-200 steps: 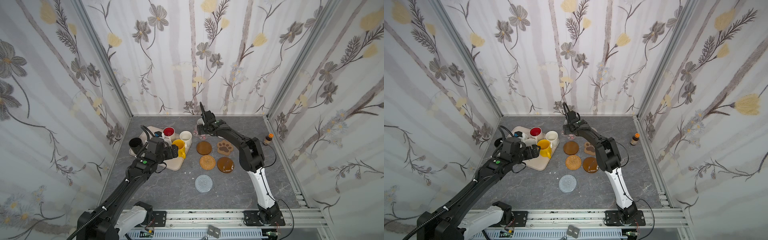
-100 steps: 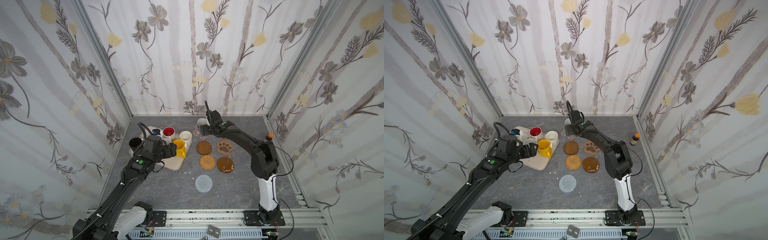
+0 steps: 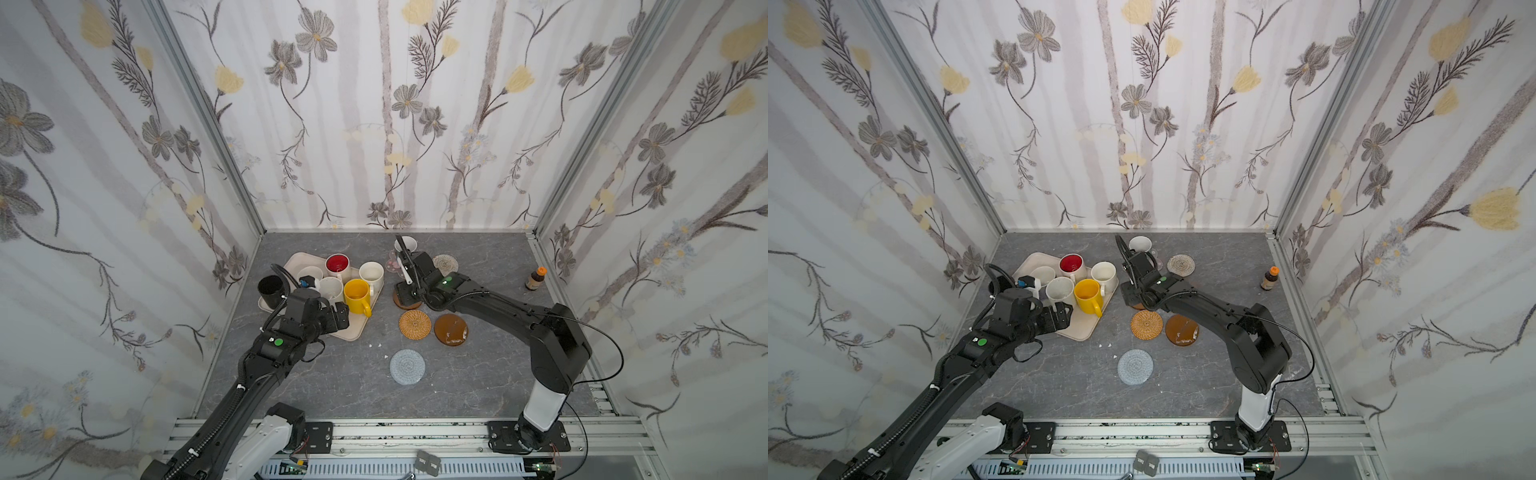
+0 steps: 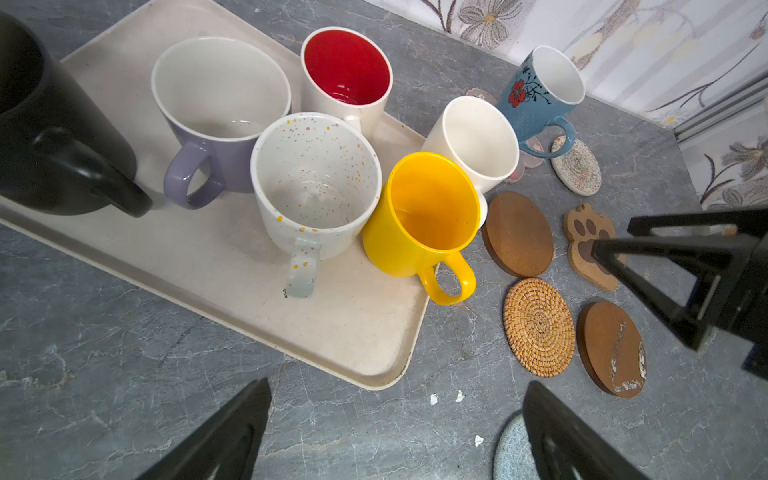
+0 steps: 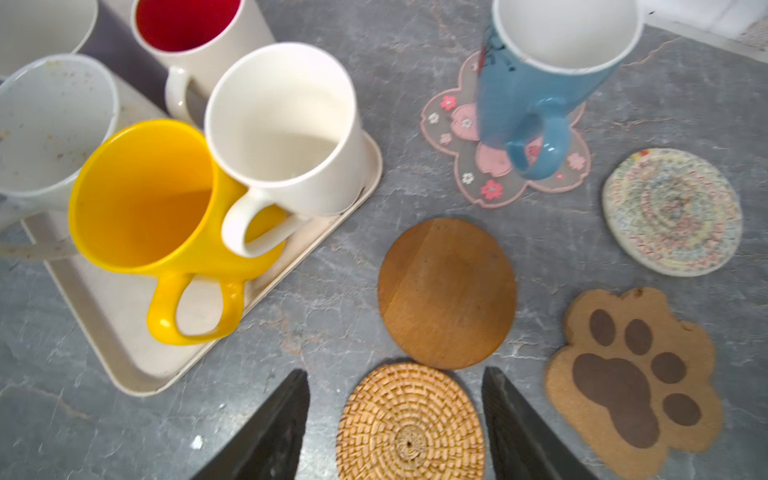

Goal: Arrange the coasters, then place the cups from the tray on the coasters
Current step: 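Move the right gripper down to the yellow mug on the tray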

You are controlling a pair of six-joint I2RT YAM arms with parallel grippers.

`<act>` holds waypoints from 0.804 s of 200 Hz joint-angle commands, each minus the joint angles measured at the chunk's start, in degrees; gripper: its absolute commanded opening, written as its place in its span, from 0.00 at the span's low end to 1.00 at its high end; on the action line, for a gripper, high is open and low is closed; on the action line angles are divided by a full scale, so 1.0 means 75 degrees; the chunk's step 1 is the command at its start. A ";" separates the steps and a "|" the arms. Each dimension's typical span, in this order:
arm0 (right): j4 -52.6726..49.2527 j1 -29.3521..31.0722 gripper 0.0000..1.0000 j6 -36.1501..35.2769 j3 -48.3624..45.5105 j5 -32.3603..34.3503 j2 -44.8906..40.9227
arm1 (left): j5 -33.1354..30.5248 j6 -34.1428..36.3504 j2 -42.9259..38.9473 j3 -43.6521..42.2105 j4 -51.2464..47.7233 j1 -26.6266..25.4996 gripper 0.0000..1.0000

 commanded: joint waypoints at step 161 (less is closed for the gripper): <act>0.0665 0.1360 0.45 0.0677 0.1425 -0.0706 0.2002 | -0.0310 -0.0728 0.0186 -0.0153 0.0364 0.0376 0.99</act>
